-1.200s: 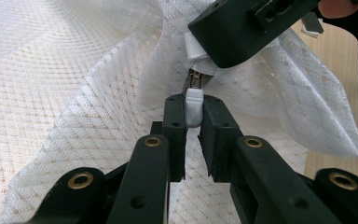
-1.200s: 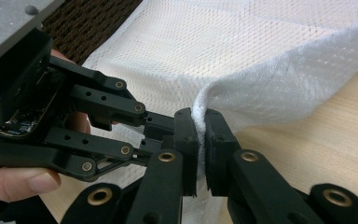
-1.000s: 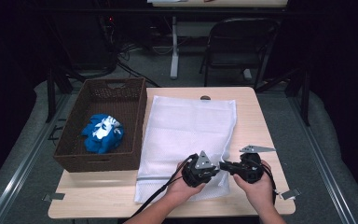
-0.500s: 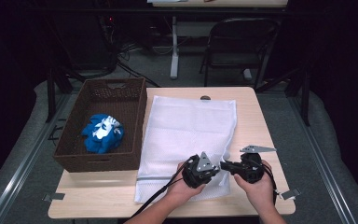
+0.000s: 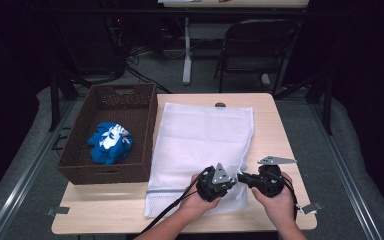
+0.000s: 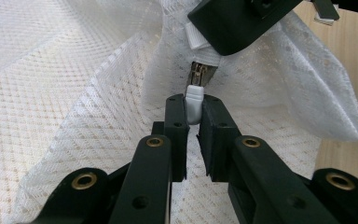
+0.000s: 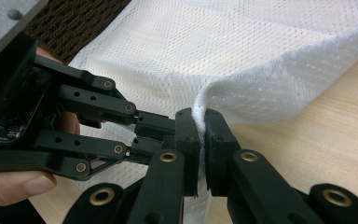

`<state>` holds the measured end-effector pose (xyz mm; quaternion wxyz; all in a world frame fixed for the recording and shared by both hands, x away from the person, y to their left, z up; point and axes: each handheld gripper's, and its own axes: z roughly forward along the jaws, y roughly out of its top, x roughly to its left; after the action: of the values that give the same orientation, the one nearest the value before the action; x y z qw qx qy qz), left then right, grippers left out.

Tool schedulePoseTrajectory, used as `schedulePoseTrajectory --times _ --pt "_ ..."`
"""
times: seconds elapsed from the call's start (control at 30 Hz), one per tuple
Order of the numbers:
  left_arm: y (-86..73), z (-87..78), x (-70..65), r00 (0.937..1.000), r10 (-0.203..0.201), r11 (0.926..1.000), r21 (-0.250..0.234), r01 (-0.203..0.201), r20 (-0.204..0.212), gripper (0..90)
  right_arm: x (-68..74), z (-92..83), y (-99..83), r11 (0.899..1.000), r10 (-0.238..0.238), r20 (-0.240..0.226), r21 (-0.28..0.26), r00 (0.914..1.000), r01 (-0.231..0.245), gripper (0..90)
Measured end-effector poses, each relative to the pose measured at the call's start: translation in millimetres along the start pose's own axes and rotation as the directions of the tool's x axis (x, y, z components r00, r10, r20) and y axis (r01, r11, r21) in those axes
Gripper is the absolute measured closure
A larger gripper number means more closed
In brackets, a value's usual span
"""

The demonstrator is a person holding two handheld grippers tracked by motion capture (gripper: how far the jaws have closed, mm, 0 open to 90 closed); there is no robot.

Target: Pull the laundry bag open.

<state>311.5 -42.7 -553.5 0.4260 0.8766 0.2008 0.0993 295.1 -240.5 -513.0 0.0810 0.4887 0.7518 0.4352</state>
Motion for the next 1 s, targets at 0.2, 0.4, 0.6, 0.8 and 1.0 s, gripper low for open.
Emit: schedulePoseTrajectory --times 0.2,0.4,0.6,0.8,1.0 --pt "1.6 1.7 -0.6 1.0000 -0.003 1.0000 0.001 0.003 0.001 82.3 0.4 -1.7 -0.1 1.000 0.003 0.009 -0.004 1.0000 -0.003 86.2" --pt "1.8 3.3 -0.3 1.0000 -0.008 1.0000 0.005 0.008 0.005 82.6 1.4 -2.4 0.4 1.000 -0.006 0.013 -0.012 0.9999 0.007 86.4" --pt "1.6 3.7 -0.2 0.9999 -0.015 0.9999 0.004 0.015 0.000 82.9 1.7 -2.3 0.5 1.000 -0.007 0.012 -0.016 0.9999 0.007 86.4" --pt "0.9 0.7 1.6 0.9989 -0.036 0.9993 -0.007 0.036 0.029 82.9 0.0 -3.4 0.2 1.000 -0.001 0.003 -0.014 1.0000 0.001 86.4" --pt "0.6 1.7 0.8 0.9980 -0.037 0.9993 -0.006 0.038 0.051 80.8 -0.2 -2.7 -0.5 1.000 -0.002 0.001 -0.016 1.0000 0.002 86.3"
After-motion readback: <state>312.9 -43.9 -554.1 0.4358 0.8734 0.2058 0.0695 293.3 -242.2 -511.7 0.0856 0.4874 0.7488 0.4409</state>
